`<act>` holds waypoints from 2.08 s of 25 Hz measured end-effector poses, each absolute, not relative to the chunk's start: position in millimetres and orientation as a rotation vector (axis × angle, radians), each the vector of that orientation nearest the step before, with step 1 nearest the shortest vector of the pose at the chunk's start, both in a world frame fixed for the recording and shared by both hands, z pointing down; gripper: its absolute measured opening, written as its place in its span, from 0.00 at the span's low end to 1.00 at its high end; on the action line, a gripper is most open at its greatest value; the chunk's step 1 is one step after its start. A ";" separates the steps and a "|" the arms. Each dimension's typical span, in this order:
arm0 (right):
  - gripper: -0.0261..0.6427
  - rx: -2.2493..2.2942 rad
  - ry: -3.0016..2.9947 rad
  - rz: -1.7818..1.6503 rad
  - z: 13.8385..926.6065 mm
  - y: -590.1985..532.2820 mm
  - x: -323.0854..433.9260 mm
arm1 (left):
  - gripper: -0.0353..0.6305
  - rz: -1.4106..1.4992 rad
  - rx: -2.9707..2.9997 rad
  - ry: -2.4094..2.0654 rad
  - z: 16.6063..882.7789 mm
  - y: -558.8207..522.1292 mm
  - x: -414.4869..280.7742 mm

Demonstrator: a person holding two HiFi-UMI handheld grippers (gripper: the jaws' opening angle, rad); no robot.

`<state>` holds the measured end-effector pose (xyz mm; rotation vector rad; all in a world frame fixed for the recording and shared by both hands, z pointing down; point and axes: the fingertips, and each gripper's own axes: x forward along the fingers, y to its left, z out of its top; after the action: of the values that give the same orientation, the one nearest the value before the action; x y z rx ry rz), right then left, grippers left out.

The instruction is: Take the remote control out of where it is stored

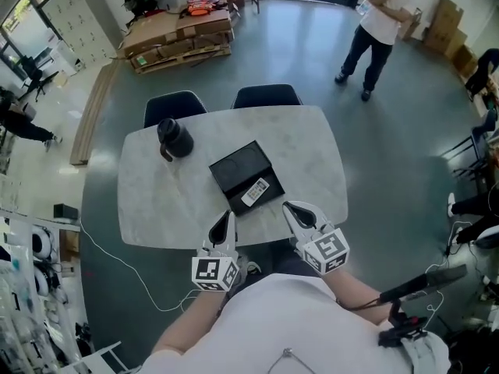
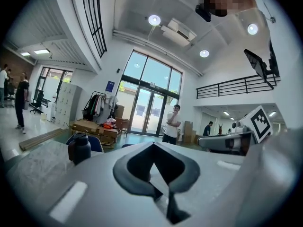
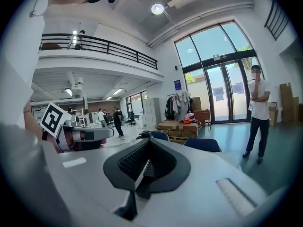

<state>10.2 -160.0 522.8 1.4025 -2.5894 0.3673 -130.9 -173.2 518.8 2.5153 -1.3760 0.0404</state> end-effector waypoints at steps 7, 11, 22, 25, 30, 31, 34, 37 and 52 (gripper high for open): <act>0.07 1.243 -2.665 0.285 517.8 -236.3 32.5 | 0.05 0.079 2.465 -1.528 505.8 -227.0 -104.7; 0.07 1.161 -2.674 0.303 526.7 -262.2 27.3 | 0.05 0.160 2.430 -1.560 516.2 -247.7 -104.1; 0.07 1.283 -2.538 0.439 571.8 -299.4 41.4 | 0.19 1.079 2.472 -1.005 720.1 -303.0 -63.2; 0.07 1.335 -2.455 0.490 587.9 -290.4 61.4 | 0.28 1.314 2.388 -0.780 790.0 -294.1 -46.7; 0.07 1.443 -2.343 0.555 611.6 -284.8 83.3 | 0.38 1.601 2.207 -0.574 878.9 -278.2 -48.3; 0.07 1.459 -2.326 0.564 616.1 -284.6 86.0 | 0.39 1.629 2.178 -0.563 891.2 -277.2 -48.8; 0.07 1.480 -2.291 0.572 625.9 -286.5 93.2 | 0.44 1.699 2.118 -0.597 918.7 -283.0 -50.9; 0.07 1.496 -2.267 0.584 628.7 -279.9 93.7 | 0.47 1.757 2.102 -0.630 933.3 -288.5 -56.5; 0.07 1.539 -2.236 0.647 633.7 -279.6 101.6 | 0.44 1.753 2.110 -0.567 947.8 -282.6 -50.6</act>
<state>101.6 -279.6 633.7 1.5395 -2.2360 0.6473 -50.6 -282.6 947.8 2.1104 -0.5674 1.7530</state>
